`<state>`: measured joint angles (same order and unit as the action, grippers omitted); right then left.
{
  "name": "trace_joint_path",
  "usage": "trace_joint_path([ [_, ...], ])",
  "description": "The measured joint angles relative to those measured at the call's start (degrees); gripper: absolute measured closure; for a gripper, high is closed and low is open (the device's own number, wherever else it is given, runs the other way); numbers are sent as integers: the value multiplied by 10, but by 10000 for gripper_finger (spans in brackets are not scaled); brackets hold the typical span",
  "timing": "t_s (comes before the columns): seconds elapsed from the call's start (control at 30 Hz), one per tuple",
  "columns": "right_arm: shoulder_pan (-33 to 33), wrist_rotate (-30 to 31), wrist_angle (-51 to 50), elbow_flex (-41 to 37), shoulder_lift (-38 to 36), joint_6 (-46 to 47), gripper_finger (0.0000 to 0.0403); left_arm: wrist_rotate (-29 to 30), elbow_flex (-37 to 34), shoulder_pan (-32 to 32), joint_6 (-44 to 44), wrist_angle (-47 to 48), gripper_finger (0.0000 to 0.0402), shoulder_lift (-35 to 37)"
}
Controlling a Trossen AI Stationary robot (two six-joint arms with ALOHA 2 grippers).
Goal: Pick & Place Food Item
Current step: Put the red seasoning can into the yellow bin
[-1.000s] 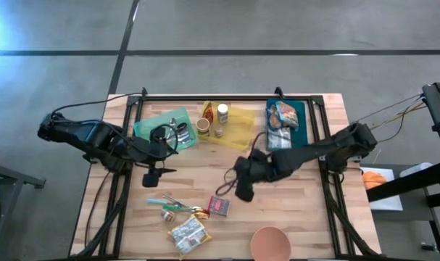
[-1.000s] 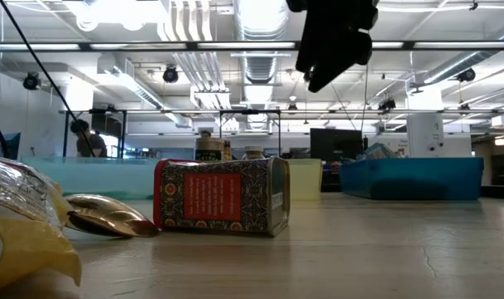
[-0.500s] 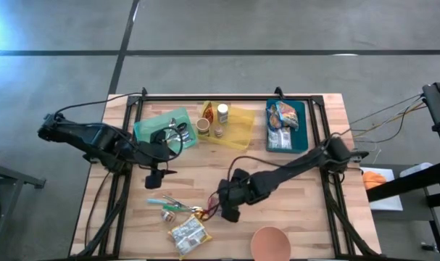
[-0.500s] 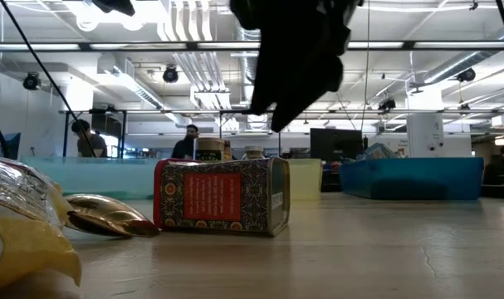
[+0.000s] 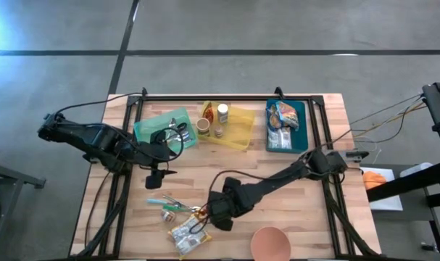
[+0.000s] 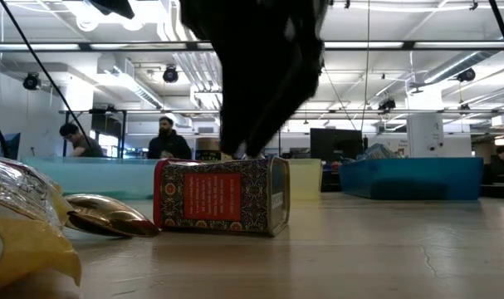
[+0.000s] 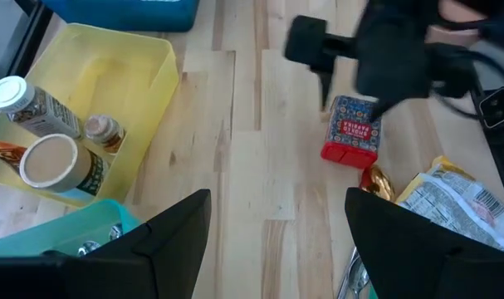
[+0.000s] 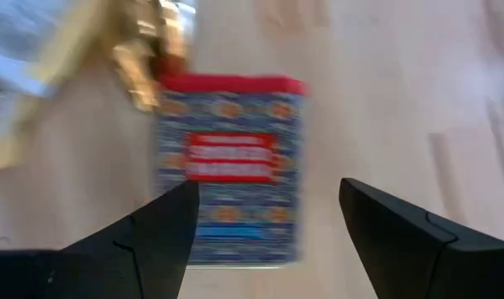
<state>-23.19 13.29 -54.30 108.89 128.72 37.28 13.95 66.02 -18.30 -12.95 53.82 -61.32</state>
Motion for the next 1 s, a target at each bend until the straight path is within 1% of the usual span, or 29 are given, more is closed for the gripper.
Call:
trace_joint_path([
  [0.13,-16,1,1,41,7,1,113,0,0,0,-4,0,120,0],
  [0.3,-24,18,-13,49,7,21,113,0,0,0,-6,0,120,0],
  [0.63,-23,19,0,-1,7,46,113,0,0,0,-21,0,120,0],
  [0.87,-23,24,43,-37,4,50,113,0,0,0,-21,0,120,0],
  [1.0,-23,23,51,-47,3,56,113,0,0,0,-21,0,120,0],
])
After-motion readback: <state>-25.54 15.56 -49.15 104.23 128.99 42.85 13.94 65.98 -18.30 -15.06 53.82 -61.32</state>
